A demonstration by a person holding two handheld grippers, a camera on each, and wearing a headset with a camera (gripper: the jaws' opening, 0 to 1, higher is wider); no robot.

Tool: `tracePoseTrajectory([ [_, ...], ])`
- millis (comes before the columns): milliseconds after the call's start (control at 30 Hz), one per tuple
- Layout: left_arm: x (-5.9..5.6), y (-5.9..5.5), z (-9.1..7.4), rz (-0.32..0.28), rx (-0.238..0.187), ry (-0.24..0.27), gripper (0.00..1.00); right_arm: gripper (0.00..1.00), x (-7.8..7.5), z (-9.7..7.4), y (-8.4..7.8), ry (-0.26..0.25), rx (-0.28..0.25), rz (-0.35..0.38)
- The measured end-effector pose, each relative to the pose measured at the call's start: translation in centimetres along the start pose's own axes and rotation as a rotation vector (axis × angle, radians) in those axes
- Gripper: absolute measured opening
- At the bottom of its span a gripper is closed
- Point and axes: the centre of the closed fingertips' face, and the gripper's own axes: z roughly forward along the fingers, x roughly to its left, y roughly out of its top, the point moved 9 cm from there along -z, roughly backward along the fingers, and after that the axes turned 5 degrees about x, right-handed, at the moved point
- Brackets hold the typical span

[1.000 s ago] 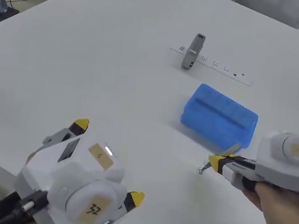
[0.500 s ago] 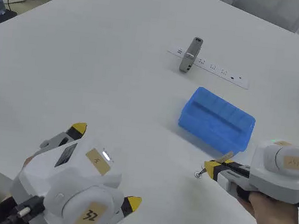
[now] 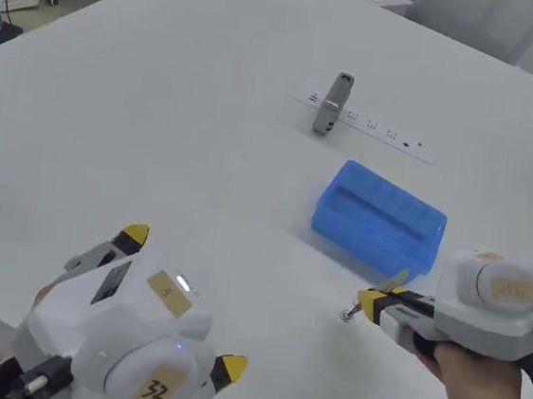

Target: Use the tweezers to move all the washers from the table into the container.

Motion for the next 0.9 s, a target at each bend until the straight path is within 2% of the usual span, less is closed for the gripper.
tracePoseTrajectory([
  [67,0.0,0.0,0.0,0.001,0.001,-0.001,0.96,0.02,-0.1,0.0,0.2,0.013,0.005,0.02],
  [167,0.0,0.0,0.0,0.001,-0.002,0.0,0.96,0.02,-0.2,-0.4,0.6,0.023,-0.015,0.027],
  [400,0.0,0.0,0.0,0.004,-0.001,0.001,0.96,0.02,0.2,-2.1,2.6,0.038,-0.054,-0.006],
  [533,0.0,0.0,0.0,0.0,-0.001,0.002,0.96,0.02,-0.1,-3.1,4.0,0.029,-0.088,-0.036],
  [733,0.0,0.0,0.0,0.004,0.002,0.0,0.96,0.02,-1.3,-3.9,5.8,0.002,-0.131,-0.049],
  [900,0.0,-0.1,0.1,0.007,0.007,0.001,0.96,0.02,-2.9,-3.4,7.1,-0.026,-0.159,-0.038],
])
